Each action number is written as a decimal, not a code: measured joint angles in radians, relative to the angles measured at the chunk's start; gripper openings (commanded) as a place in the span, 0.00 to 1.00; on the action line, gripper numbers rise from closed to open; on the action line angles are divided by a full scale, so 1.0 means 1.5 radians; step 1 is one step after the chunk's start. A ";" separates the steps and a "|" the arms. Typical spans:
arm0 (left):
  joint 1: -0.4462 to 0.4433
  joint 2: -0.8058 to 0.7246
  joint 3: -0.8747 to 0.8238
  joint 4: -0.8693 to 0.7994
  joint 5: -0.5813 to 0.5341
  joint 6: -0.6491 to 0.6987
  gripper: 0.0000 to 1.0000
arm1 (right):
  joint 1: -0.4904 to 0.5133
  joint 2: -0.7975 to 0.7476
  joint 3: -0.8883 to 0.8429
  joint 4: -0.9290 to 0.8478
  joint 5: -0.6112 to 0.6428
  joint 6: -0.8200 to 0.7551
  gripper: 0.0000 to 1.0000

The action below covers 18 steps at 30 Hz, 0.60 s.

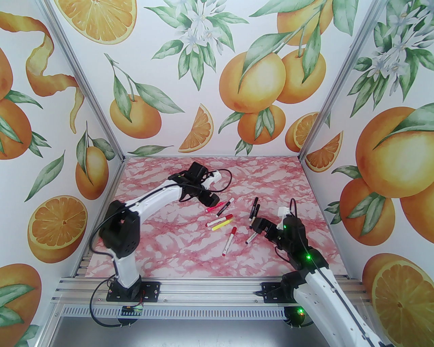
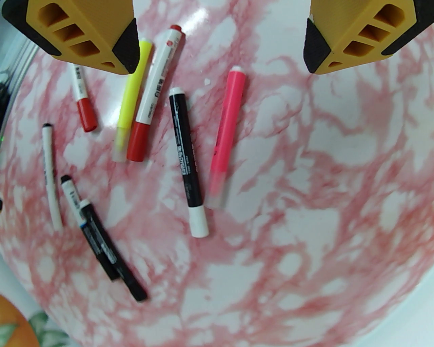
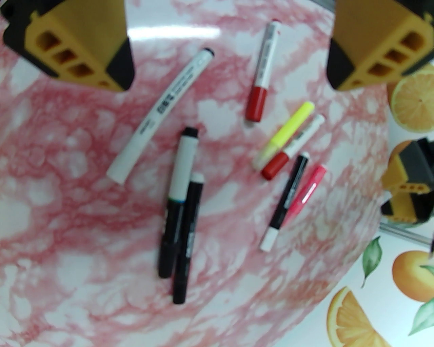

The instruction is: Open the pen caps

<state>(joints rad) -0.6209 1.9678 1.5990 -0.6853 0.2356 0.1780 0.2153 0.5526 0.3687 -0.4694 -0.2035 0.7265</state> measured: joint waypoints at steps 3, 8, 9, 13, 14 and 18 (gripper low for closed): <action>-0.008 0.073 0.076 -0.055 -0.004 0.010 0.77 | 0.000 -0.012 -0.002 -0.005 -0.008 0.007 1.00; -0.019 0.173 0.190 -0.134 -0.030 0.026 0.71 | 0.000 -0.012 -0.009 -0.007 -0.012 0.010 1.00; -0.020 0.184 0.202 -0.146 -0.033 0.029 0.70 | 0.000 -0.011 -0.010 -0.008 -0.013 0.010 1.00; -0.023 0.226 0.264 -0.201 -0.040 0.047 0.62 | 0.000 -0.011 -0.014 -0.011 -0.018 0.012 1.00; -0.023 0.236 0.282 -0.211 -0.042 0.054 0.59 | 0.000 -0.011 -0.016 -0.012 -0.018 0.012 1.00; -0.023 0.256 0.317 -0.244 -0.048 0.074 0.56 | 0.000 -0.011 -0.022 -0.015 -0.022 0.012 1.00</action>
<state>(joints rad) -0.6548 2.3516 2.0747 -1.0519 0.1638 0.2890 0.2157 0.5365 0.3363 -0.4919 -0.2367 0.7448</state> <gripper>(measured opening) 0.573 0.997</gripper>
